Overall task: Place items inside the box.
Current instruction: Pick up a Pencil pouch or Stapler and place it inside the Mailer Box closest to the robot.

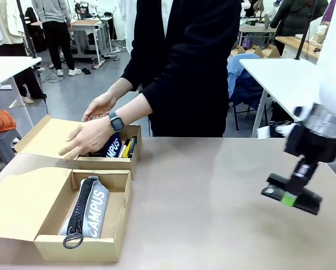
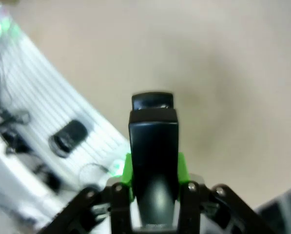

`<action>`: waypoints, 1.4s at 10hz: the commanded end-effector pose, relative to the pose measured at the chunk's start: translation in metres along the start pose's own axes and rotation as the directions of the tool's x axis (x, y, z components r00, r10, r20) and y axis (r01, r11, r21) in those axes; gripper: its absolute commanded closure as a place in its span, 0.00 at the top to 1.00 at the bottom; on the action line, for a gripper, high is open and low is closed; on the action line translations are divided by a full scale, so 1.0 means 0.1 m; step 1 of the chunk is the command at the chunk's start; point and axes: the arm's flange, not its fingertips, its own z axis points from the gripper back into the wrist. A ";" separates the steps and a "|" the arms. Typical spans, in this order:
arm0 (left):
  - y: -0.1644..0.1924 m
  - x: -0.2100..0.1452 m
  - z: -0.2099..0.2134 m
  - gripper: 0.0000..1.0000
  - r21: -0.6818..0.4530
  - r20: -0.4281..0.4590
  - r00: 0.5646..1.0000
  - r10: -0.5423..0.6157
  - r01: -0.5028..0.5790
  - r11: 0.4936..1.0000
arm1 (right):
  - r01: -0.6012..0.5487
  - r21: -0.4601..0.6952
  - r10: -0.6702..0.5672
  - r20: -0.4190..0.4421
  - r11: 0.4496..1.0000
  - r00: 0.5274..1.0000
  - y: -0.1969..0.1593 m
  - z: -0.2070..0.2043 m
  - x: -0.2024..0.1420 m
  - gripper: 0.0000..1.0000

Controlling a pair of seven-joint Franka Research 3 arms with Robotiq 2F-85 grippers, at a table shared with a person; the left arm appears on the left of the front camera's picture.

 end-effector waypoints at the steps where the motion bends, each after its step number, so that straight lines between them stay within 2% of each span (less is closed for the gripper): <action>1: -0.01 0.00 0.00 1.00 -0.016 0.011 1.000 -0.016 0.017 1.000 | 0.207 0.085 -0.198 -0.101 0.975 0.975 0.60 0.09 0.58 0.37; 3: -0.01 0.00 0.00 1.00 -0.016 0.011 1.000 -0.016 0.017 1.000 | 0.152 0.096 -0.141 -0.114 0.984 0.983 1.08 0.01 0.84 0.37; 5: -0.01 0.00 0.00 1.00 -0.016 0.011 1.000 -0.016 0.017 1.000 | 0.191 0.182 -0.192 -0.012 0.964 0.981 1.39 0.01 1.05 0.37; 6: -0.01 0.00 0.00 1.00 -0.016 0.011 1.000 -0.016 0.017 1.000 | 0.150 0.254 -0.175 0.075 0.955 0.982 1.57 -0.03 1.13 0.37; 7: -0.01 0.00 0.00 1.00 -0.016 0.011 1.000 -0.016 0.017 1.000 | 0.135 0.236 -0.172 0.143 0.962 0.975 1.73 -0.13 1.20 0.37; 8: -0.01 0.00 0.00 1.00 -0.016 0.011 1.000 -0.016 0.017 1.000 | 0.161 0.136 -0.179 0.135 0.978 0.974 1.55 -0.12 1.12 0.37; 9: -0.01 0.00 0.00 1.00 -0.016 0.011 1.000 -0.016 0.017 1.000 | 0.286 0.060 -0.292 0.173 0.956 0.941 1.19 0.03 0.88 0.37; 10: -0.01 0.00 0.00 1.00 -0.016 0.011 1.000 -0.016 0.017 1.000 | 0.457 0.036 -0.454 0.210 0.889 0.866 0.86 0.21 0.53 0.37; 11: -0.01 0.00 0.00 1.00 -0.016 0.011 1.000 -0.016 0.017 1.000 | 0.569 0.064 -0.562 0.276 0.820 0.780 0.66 0.33 0.18 0.37; 12: -0.01 0.00 0.00 1.00 -0.016 0.011 1.000 -0.016 0.017 1.000 | 0.626 0.094 -0.621 0.306 0.774 0.722 0.55 0.35 -0.08 0.37; 13: -0.01 0.00 0.00 1.00 -0.016 0.011 1.000 -0.016 0.017 1.000 | 0.650 0.126 -0.653 0.305 0.749 0.693 0.48 0.33 -0.22 0.37; 14: -0.01 0.00 0.00 1.00 -0.016 0.011 1.000 -0.016 0.017 1.000 | 0.632 0.110 -0.634 0.285 0.767 0.719 0.47 0.29 -0.23 0.37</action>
